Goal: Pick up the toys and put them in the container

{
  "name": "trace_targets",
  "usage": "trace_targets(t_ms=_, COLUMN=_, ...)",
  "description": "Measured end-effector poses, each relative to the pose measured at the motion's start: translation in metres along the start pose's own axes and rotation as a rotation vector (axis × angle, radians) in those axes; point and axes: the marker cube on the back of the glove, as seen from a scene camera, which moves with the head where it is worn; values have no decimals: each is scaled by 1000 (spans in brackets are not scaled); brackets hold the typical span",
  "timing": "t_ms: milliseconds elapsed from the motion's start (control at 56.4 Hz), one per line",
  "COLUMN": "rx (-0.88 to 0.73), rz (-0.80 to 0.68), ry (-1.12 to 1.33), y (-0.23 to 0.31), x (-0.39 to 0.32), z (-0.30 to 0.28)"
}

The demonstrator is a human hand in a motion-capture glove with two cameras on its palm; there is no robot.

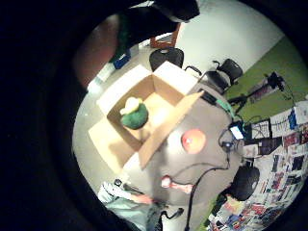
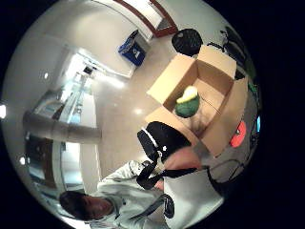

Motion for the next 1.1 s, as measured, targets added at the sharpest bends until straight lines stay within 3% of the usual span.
trace_targets(t_ms=124, rx=-32, rz=-8, ry=6, y=20, x=25, z=-12)
trace_targets(t_ms=390, rx=-55, rz=123, ry=44, y=59, x=95, z=-20)
trace_targets(t_ms=531, rx=-93, rz=165, ry=199, y=70, x=142, z=-1)
trace_targets(t_ms=833, rx=-313, rz=220, ry=151, y=74, x=226, z=111)
trace_targets(t_ms=1098, rx=-452, rz=218, ry=110, y=100, x=243, z=233)
